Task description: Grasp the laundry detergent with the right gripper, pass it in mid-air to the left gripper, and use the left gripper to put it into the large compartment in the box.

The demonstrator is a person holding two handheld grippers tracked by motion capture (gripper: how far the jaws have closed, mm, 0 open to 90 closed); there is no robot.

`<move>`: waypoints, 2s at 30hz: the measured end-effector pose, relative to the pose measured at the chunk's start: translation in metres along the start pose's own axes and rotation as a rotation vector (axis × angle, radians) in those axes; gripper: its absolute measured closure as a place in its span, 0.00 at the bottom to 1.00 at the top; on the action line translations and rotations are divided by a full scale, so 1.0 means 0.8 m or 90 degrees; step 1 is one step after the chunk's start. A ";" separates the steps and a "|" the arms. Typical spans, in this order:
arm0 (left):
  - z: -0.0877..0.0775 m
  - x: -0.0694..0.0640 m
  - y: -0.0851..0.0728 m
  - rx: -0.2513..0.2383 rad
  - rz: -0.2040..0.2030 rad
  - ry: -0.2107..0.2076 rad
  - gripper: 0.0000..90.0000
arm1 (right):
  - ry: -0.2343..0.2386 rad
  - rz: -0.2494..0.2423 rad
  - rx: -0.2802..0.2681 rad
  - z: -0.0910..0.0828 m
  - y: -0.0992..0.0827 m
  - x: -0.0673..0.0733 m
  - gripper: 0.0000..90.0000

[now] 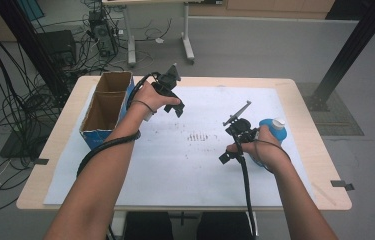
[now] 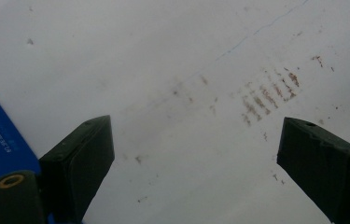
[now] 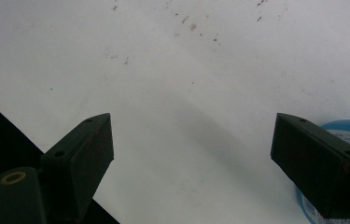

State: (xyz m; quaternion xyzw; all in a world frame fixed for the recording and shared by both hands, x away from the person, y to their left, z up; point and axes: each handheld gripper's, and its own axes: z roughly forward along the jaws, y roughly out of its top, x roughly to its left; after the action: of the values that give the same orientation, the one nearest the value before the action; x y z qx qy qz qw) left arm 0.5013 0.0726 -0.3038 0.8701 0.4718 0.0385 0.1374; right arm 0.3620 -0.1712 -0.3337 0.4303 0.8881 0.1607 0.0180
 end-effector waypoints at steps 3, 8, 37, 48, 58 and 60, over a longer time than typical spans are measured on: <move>-0.001 0.001 0.000 0.000 -0.001 0.001 0.13 | 0.000 -0.004 -0.001 0.000 0.002 0.001 0.14; -0.004 0.003 0.001 0.000 -0.002 0.003 0.13 | 0.003 -0.004 -0.004 0.002 0.004 0.001 0.14; -0.021 -0.017 -0.020 -0.005 0.006 -0.021 0.13 | 0.006 -0.006 -0.022 -0.008 -0.020 0.002 0.14; -0.022 -0.022 -0.038 -0.010 0.009 -0.028 0.13 | 0.003 -0.003 -0.039 -0.013 -0.041 0.002 0.14; -0.014 -0.022 -0.054 -0.015 0.005 -0.036 0.12 | 0.010 -0.005 -0.047 -0.009 -0.056 0.002 0.14; -0.014 -0.025 -0.060 -0.020 0.010 -0.038 0.12 | 0.011 -0.002 -0.048 -0.005 -0.061 0.001 0.13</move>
State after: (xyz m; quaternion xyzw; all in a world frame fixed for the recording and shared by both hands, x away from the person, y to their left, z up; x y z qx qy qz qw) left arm 0.4492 0.0831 -0.3048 0.8722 0.4603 0.0207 0.1644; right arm 0.3234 -0.1999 -0.3444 0.4265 0.8822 0.1978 0.0265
